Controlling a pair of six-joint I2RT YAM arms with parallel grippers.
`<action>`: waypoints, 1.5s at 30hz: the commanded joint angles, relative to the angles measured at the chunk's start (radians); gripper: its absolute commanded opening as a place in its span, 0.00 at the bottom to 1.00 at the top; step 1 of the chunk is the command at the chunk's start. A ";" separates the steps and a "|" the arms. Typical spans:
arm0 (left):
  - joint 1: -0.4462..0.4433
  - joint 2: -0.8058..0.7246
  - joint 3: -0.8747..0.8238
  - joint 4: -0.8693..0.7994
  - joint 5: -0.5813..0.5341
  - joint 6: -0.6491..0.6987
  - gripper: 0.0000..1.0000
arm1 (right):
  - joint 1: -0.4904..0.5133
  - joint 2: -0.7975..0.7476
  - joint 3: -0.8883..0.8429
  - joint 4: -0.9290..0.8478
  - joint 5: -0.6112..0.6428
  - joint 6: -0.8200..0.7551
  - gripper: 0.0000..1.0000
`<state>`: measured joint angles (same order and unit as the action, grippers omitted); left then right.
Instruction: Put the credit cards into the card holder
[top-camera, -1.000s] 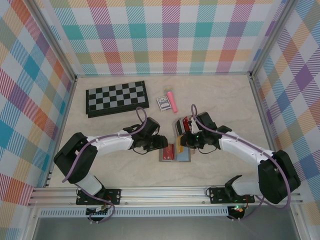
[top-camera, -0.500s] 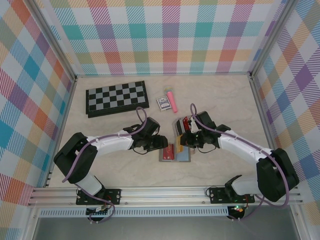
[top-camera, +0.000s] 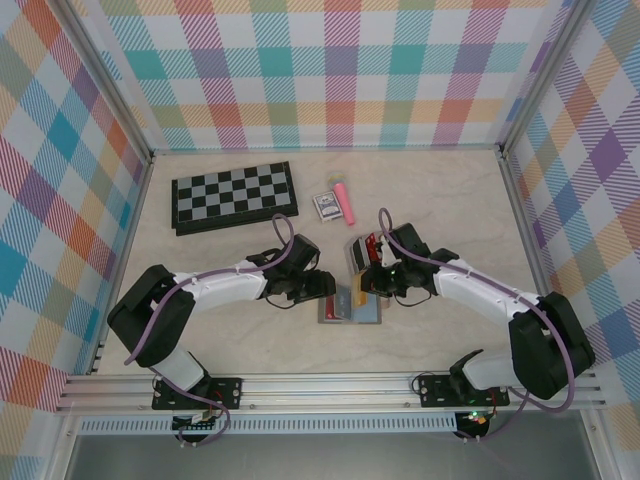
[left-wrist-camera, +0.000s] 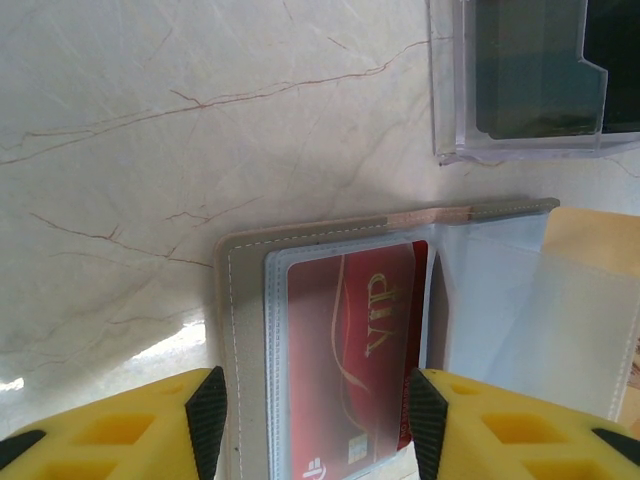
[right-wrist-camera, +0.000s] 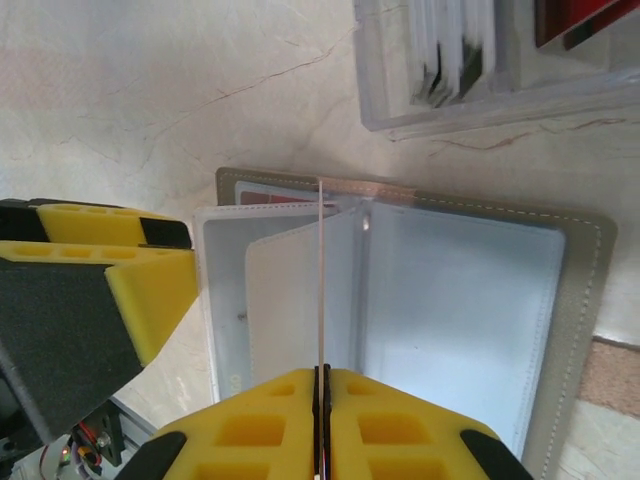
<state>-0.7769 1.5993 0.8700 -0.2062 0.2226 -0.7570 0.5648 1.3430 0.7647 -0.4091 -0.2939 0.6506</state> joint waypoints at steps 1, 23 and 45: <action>-0.017 -0.021 0.021 -0.029 -0.022 0.027 0.53 | 0.006 -0.022 0.048 -0.119 0.142 0.006 0.11; -0.017 0.048 0.005 0.028 0.017 -0.013 0.55 | 0.009 -0.015 -0.131 0.265 -0.095 0.106 0.09; -0.016 0.074 -0.018 0.004 0.010 -0.003 0.36 | 0.011 0.005 -0.173 0.257 -0.076 0.063 0.09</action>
<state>-0.7776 1.6680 0.8661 -0.1814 0.2268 -0.7685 0.5705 1.3746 0.6033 -0.1280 -0.3759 0.7410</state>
